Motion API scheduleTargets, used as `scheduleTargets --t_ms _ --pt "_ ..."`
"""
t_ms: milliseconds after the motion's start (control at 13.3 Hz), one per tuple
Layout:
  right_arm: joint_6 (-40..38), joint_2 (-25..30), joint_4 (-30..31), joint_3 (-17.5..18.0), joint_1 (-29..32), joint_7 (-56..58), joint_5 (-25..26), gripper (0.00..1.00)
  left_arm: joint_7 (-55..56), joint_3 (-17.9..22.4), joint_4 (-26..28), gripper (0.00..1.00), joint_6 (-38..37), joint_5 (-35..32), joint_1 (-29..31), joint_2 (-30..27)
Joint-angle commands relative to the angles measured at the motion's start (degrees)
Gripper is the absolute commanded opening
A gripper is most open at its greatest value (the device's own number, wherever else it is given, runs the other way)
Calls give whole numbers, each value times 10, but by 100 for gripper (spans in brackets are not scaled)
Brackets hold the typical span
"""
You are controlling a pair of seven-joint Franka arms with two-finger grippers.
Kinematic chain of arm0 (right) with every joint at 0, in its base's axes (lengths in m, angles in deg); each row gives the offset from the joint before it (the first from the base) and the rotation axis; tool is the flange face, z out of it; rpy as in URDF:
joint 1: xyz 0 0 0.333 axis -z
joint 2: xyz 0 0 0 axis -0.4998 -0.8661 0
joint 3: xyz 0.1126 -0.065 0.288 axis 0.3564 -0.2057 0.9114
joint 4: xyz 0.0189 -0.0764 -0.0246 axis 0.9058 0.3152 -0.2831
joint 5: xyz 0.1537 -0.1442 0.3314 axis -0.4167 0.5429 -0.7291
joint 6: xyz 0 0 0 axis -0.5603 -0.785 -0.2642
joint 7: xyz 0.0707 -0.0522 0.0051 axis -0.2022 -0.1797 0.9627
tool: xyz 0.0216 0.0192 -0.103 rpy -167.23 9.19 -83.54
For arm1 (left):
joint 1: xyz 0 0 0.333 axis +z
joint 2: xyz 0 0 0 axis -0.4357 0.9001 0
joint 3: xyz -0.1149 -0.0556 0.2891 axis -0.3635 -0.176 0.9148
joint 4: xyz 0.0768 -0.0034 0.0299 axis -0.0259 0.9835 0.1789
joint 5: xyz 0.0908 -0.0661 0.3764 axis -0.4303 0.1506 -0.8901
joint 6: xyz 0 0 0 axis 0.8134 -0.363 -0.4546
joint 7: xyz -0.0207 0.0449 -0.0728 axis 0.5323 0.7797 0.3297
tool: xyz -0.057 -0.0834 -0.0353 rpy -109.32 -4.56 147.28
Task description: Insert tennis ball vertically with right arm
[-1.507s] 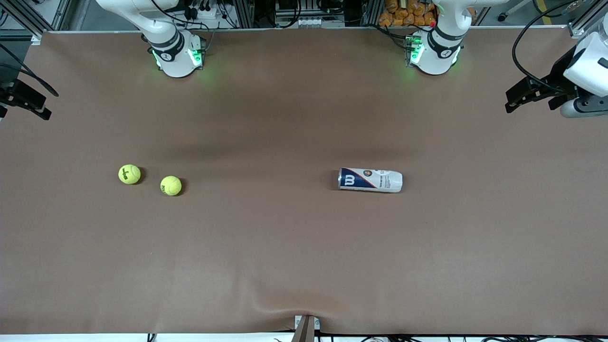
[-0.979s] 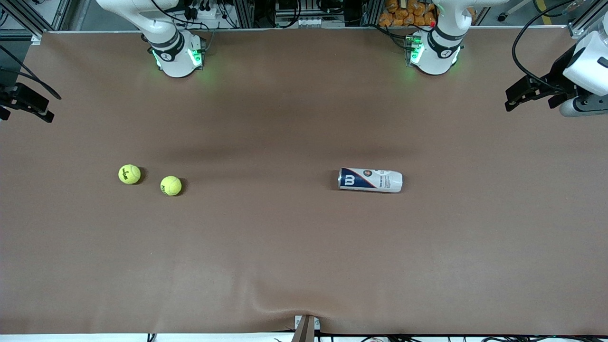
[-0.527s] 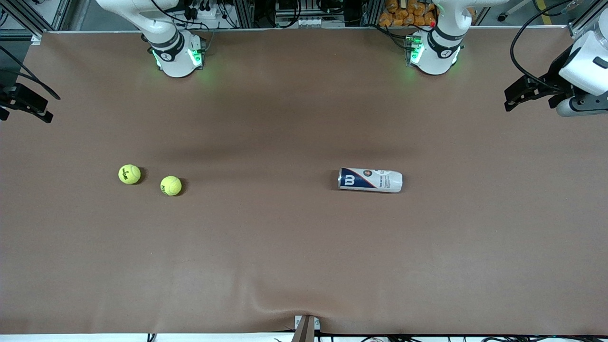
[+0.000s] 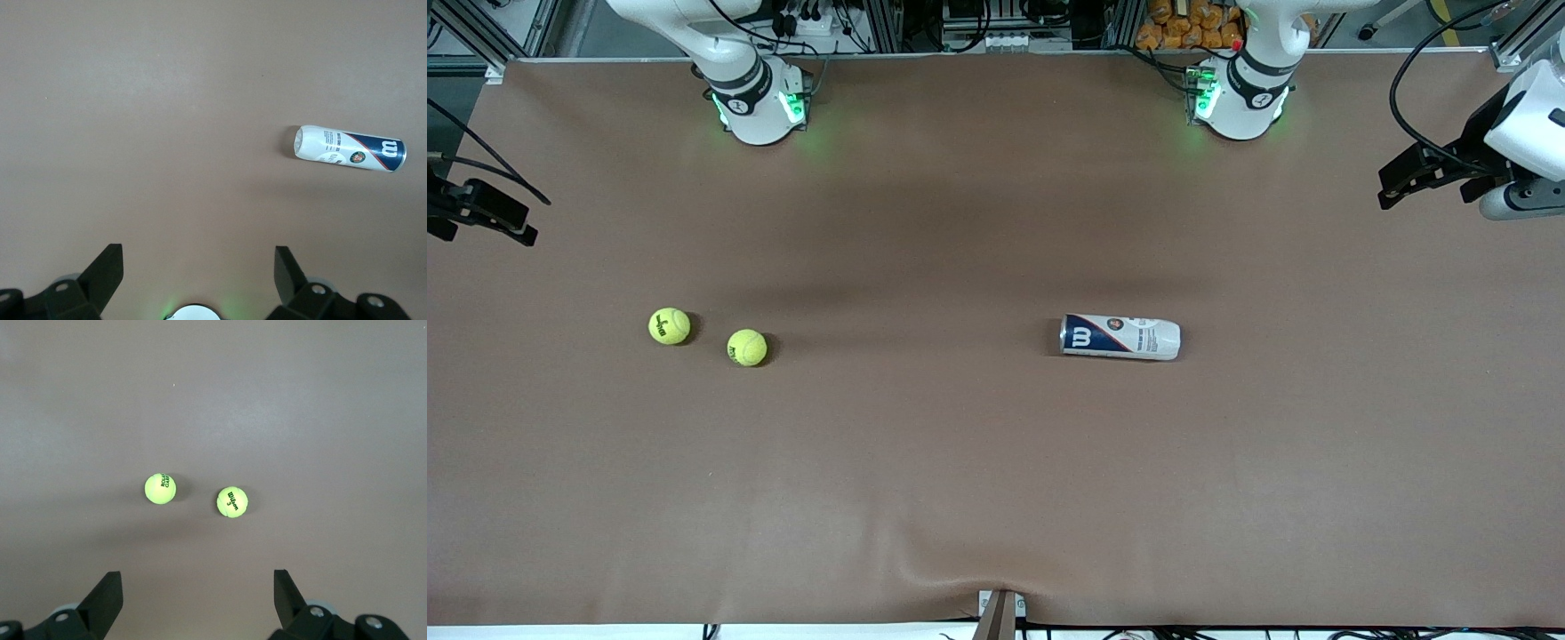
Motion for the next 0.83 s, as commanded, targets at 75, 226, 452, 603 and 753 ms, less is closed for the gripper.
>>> scheduleTargets --t_ms 75,226,452,603,753 --pt "-5 -4 -15 5 13 -1 3 100 -6 -4 -13 100 -11 -6 5 5" --pt "-4 -10 -14 5 12 0 -4 100 -6 -4 -14 100 -10 -5 4 5" --pt "-6 -12 -14 5 12 -1 -9 100 -6 -4 -14 100 -11 -5 6 6" --pt "-8 -12 -14 4 12 2 -9 100 -7 -3 -12 100 -11 -3 7 5" --pt "-8 -12 -14 5 12 2 -9 100 4 -4 -12 100 -11 -3 3 5"
